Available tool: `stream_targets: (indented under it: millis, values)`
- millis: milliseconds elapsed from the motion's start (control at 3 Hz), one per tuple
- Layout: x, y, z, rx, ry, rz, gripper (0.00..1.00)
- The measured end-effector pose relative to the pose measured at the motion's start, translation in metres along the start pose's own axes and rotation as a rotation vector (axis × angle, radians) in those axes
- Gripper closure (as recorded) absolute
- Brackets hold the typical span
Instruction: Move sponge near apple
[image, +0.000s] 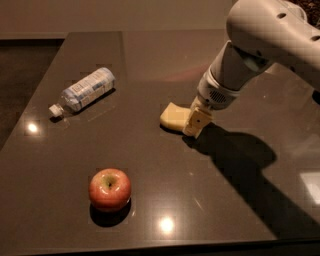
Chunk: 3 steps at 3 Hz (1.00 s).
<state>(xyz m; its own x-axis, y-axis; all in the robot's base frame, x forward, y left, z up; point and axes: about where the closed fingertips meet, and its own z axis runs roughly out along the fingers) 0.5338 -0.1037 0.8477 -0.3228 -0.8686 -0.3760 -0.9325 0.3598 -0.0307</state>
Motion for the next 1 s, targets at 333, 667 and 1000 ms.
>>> stream_targets:
  millis: [333,667,1000]
  values:
    - [0.001,0.013,-0.010,0.003,0.009,-0.038,0.72]
    - [0.003,0.038,-0.019,-0.003,0.015,-0.072,0.95]
    - [0.001,0.076,-0.019,-0.036,0.017,-0.108,1.00]
